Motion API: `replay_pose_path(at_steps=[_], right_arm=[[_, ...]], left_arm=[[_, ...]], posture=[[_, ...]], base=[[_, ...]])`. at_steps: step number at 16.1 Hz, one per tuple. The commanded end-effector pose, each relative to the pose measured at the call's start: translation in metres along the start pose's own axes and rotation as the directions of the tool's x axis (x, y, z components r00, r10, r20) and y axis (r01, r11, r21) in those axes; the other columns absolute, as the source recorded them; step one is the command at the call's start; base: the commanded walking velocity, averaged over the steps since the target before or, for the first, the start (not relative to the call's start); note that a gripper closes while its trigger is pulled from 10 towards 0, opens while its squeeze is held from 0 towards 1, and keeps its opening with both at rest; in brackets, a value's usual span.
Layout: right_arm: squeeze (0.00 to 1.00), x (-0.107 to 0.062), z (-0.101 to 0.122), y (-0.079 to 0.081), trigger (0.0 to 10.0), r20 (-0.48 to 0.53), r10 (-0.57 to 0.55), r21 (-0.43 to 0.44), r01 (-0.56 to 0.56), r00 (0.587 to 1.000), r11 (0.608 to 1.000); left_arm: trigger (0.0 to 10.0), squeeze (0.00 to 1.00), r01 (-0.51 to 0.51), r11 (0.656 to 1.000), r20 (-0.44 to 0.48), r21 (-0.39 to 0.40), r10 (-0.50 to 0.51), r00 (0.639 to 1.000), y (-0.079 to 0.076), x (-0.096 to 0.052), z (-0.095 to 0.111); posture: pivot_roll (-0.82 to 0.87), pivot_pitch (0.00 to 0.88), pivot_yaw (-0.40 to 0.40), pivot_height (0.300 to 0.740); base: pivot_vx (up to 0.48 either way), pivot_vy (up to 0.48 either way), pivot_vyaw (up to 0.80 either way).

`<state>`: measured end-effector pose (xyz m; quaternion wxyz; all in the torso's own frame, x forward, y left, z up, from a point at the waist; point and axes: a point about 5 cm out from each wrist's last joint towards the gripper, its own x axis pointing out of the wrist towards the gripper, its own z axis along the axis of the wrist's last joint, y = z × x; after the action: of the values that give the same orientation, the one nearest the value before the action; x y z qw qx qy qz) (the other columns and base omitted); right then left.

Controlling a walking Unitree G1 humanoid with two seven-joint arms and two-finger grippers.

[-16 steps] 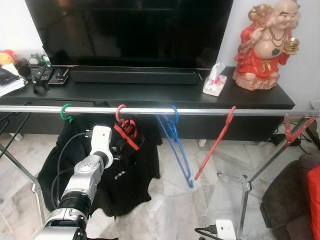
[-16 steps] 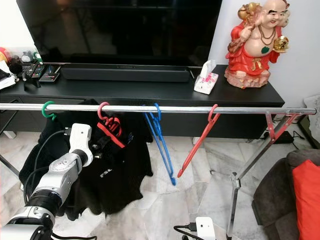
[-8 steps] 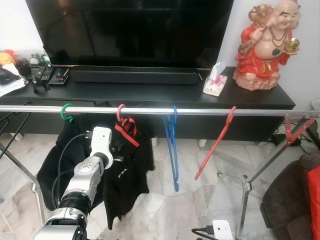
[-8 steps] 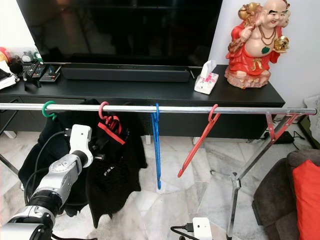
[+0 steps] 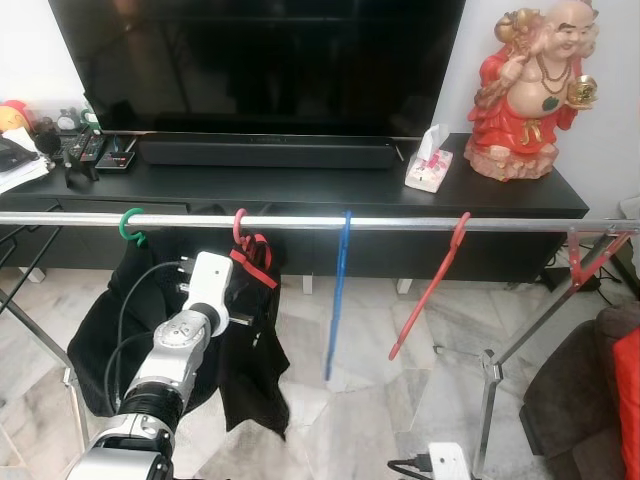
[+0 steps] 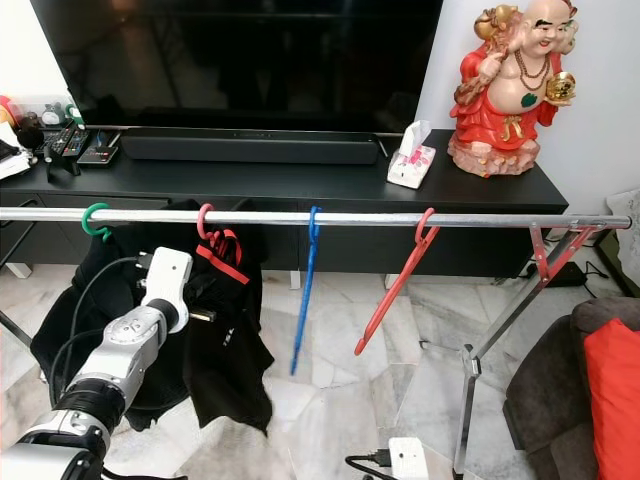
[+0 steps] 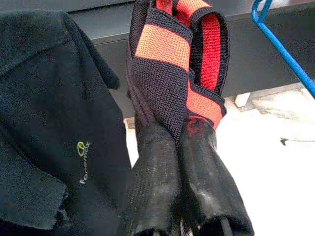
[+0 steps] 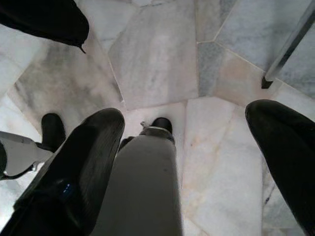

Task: Hang hanger

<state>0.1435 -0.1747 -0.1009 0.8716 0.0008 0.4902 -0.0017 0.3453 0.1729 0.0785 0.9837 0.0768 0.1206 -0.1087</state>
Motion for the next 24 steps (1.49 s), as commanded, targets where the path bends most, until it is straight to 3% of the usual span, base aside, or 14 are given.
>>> replay_pose_path(at_steps=[1, 4, 7, 8, 9, 14, 18, 21, 24], right_arm=[[0.00, -0.002, -0.005, -0.006, 10.0, -0.011, -0.007, 0.005, 0.007, 1.000, 1.000], [0.00, -0.003, -0.007, -0.011, 10.0, -0.016, -0.010, 0.005, 0.011, 1.000, 1.000], [0.00, -0.002, -0.007, -0.006, 10.0, -0.017, -0.004, 0.004, 0.004, 1.000, 1.000], [0.00, -0.002, -0.006, -0.003, 10.0, -0.015, 0.000, 0.004, 0.001, 1.000, 1.000], [0.00, -0.001, -0.005, 0.003, 10.0, -0.013, 0.005, 0.002, -0.005, 1.000, 1.000], [0.00, 0.001, -0.001, 0.013, 10.0, -0.007, 0.013, -0.002, -0.013, 1.000, 1.000], [0.00, 0.002, 0.008, 0.006, 10.0, 0.010, 0.005, -0.003, -0.005, 1.000, 1.000], [0.00, 0.002, 0.007, -0.002, 10.0, 0.010, -0.002, -0.003, 0.002, 1.000, 1.000], [0.00, -0.001, 0.001, -0.010, 10.0, -0.003, -0.005, -0.002, 0.005, 1.000, 1.000]], left_arm=[[0.0, 0.00, -0.006, 0.999, -0.044, 0.039, 0.007, 0.999, 0.000, -0.002, -0.010], [0.0, 0.00, -0.038, 0.998, -0.014, 0.051, 0.039, 0.999, -0.002, -0.004, -0.009], [0.3, 0.00, -0.102, 0.995, 0.031, 0.018, 0.102, 0.994, 0.000, -0.007, -0.008], [4.3, 0.00, -0.113, 0.994, 0.045, 0.005, 0.112, 0.993, 0.000, -0.007, -0.007], [10.0, 0.00, -0.131, 0.991, 0.066, -0.038, 0.133, 0.989, 0.002, -0.009, -0.006], [10.0, 0.00, -0.191, 0.978, 0.172, -0.084, 0.203, 0.964, 0.007, -0.015, 0.006], [10.0, 0.00, -0.194, 0.977, 0.209, -0.086, 0.208, 0.955, 0.004, -0.025, 0.004], [10.0, 0.00, -0.200, 0.976, 0.204, -0.089, 0.214, 0.955, 0.005, -0.027, 0.002], [10.0, 0.00, -0.126, 0.992, 0.117, -0.023, 0.128, 0.985, -0.003, -0.026, -0.009]], posture=[[-0.02, 0.000, -0.026, 0.740], [-0.02, 0.000, -0.025, 0.740], [-0.02, 0.000, -0.026, 0.740], [-0.02, 0.000, -0.026, 0.740], [-0.02, 0.000, -0.026, 0.740], [-0.02, 0.000, -0.028, 0.740], [-0.02, 0.000, -0.028, 0.740], [-0.02, 0.000, -0.028, 0.740], [-0.02, 0.000, -0.027, 0.740]], base=[[0.000, 0.000, 0.00], [0.000, 0.000, 0.00], [0.000, 0.000, 0.00], [0.000, 0.000, 0.00], [0.000, 0.000, 0.00], [0.000, 0.000, 0.00], [0.000, 0.000, 0.00], [0.000, 0.000, 0.00], [0.000, 0.000, 0.00]])
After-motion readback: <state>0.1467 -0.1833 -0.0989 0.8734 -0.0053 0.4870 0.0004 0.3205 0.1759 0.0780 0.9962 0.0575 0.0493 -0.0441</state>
